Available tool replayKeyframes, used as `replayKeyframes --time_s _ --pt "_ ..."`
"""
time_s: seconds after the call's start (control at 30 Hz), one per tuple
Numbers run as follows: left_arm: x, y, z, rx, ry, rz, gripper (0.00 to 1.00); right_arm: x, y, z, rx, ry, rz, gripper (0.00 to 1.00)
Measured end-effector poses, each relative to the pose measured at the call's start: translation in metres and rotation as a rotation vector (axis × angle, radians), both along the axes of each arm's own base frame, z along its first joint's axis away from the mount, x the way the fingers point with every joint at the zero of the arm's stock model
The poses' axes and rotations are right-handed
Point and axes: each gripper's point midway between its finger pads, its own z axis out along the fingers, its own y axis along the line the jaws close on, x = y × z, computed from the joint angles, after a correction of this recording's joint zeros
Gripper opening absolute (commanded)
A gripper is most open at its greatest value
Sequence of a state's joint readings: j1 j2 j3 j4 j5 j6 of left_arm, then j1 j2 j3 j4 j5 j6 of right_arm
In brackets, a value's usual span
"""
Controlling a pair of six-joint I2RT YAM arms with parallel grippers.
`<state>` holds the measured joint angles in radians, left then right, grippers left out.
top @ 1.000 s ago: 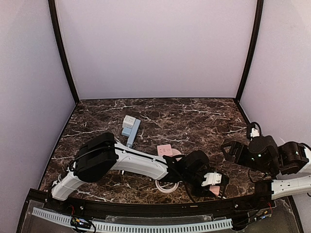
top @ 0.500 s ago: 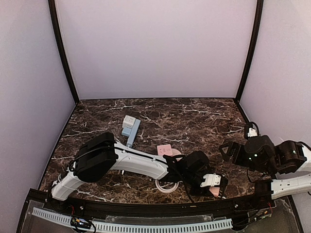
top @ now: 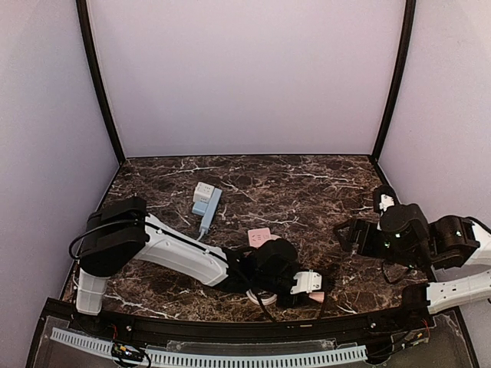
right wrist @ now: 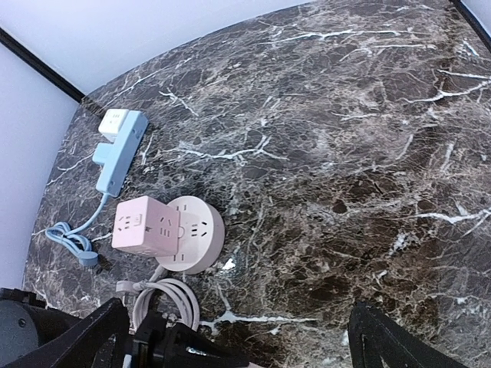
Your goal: Insert the plug
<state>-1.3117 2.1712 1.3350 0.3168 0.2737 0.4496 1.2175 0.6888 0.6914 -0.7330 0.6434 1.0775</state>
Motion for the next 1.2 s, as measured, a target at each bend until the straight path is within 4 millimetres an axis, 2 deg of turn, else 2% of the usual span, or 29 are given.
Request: replayKeyframes --time_s 0.3,0.5,0.67,0.9,1.03,1.2 --pt "0.030 0.036 0.084 -0.296 -0.075 0.160 0.01 -0.002 0.044 0.032 0.031 -0.006 0.155 0.99" --pt "0.059 0.068 0.114 -0.418 -0.081 0.254 0.01 -0.008 0.074 0.044 0.060 0.036 0.273 0.97" --pt "0.073 0.089 0.125 -0.474 -0.094 0.305 0.01 -0.007 0.093 0.032 0.056 0.108 0.338 0.92" --pt "0.080 0.100 0.139 -0.532 -0.117 0.330 0.01 -0.013 0.124 0.007 0.036 0.220 0.463 0.84" --pt "0.078 0.104 0.139 -0.542 -0.120 0.329 0.01 -0.015 0.142 0.006 0.047 0.243 0.518 0.80" --pt "0.073 0.110 0.135 -0.548 -0.118 0.317 0.01 -0.011 0.155 0.004 0.058 0.251 0.552 0.67"
